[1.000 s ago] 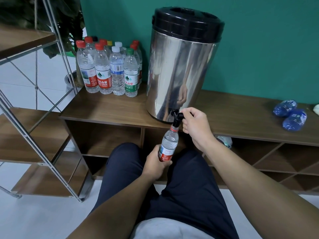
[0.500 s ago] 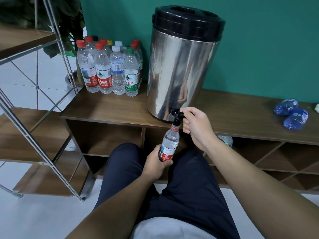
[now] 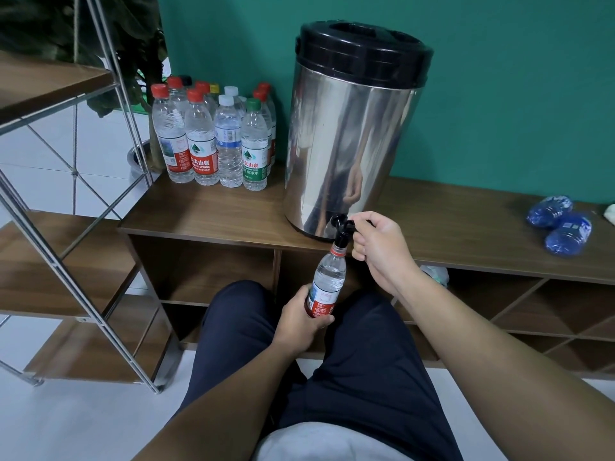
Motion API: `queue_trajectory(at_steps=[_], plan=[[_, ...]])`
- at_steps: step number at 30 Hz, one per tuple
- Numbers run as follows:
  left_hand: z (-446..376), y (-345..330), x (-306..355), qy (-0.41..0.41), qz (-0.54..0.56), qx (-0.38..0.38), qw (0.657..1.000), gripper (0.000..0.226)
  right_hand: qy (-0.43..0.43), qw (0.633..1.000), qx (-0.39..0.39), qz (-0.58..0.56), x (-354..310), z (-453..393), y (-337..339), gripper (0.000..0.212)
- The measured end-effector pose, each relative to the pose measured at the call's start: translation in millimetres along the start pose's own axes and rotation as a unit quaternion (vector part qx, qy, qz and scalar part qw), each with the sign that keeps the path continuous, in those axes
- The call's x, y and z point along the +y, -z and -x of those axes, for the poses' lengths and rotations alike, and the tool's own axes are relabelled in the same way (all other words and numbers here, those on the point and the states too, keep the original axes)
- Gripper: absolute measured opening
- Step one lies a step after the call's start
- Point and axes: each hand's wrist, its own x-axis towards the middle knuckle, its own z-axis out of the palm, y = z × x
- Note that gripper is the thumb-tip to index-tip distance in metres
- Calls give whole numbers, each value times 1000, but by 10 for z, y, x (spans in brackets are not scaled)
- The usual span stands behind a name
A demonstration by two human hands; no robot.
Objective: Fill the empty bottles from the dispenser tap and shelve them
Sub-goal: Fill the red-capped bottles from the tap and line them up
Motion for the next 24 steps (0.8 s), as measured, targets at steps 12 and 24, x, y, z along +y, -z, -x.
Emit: queue_trajectory(at_steps=[12, 24], plan=[[10, 2, -2, -1, 6, -3, 1000, 71, -6, 1000, 23, 13, -14, 50, -34, 20], [14, -3, -2, 0, 12, -4, 1000, 70, 18, 995, 65, 76, 3, 74, -47, 20]])
